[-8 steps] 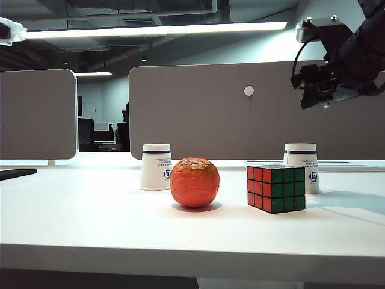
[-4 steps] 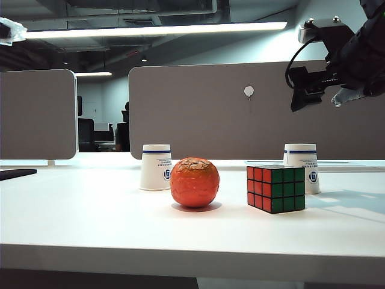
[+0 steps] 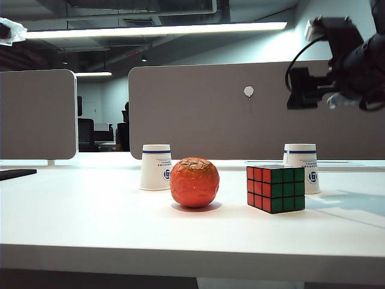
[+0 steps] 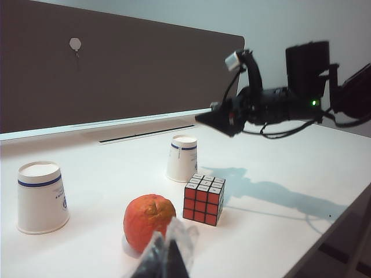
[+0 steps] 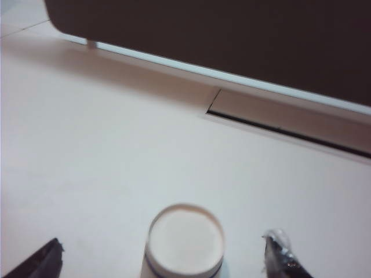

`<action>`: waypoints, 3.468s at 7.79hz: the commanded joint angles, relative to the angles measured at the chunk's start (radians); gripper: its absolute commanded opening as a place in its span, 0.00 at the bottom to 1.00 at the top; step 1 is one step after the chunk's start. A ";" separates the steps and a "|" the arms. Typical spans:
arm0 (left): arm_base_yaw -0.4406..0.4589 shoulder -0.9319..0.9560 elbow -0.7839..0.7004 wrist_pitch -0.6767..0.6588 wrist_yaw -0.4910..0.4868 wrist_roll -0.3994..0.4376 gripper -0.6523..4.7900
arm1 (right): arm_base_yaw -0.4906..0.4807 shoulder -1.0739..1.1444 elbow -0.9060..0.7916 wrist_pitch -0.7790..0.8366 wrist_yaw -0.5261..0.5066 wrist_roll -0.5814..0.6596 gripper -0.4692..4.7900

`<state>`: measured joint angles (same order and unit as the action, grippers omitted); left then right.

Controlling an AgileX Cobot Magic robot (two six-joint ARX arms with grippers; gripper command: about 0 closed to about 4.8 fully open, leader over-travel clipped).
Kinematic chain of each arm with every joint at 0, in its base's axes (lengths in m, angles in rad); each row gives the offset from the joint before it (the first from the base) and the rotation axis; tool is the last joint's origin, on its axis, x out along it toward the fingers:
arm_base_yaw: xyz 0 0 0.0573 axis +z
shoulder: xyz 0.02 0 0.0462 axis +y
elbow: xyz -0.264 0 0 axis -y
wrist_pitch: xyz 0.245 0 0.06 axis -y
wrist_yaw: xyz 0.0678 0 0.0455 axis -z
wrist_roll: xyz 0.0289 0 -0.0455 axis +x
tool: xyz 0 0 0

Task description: Carefully pick up the cup on the right and stack it on top of the cup on the left.

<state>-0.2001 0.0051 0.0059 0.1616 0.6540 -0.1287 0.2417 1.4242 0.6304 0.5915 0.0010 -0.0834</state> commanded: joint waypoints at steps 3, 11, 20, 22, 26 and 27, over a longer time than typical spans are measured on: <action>-0.001 0.000 0.003 0.042 0.005 -0.003 0.11 | 0.000 0.110 0.000 0.128 -0.050 0.008 0.93; -0.001 0.000 0.003 0.058 0.005 -0.003 0.11 | -0.058 0.259 0.095 0.205 -0.108 0.005 0.93; -0.001 0.000 0.003 0.058 0.005 -0.003 0.11 | -0.058 0.297 0.095 0.198 -0.111 0.005 0.76; 0.000 0.000 0.003 0.058 0.004 -0.003 0.11 | -0.058 0.298 0.095 0.199 -0.111 0.004 0.67; -0.001 0.000 0.003 0.058 0.004 -0.003 0.11 | -0.058 0.367 0.098 0.229 -0.107 0.005 0.89; -0.001 0.000 0.003 0.058 0.004 -0.003 0.11 | -0.058 0.378 0.099 0.236 -0.106 0.005 0.77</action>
<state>-0.2001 0.0048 0.0055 0.2058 0.6540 -0.1287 0.1829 1.8015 0.7246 0.7967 -0.1059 -0.0795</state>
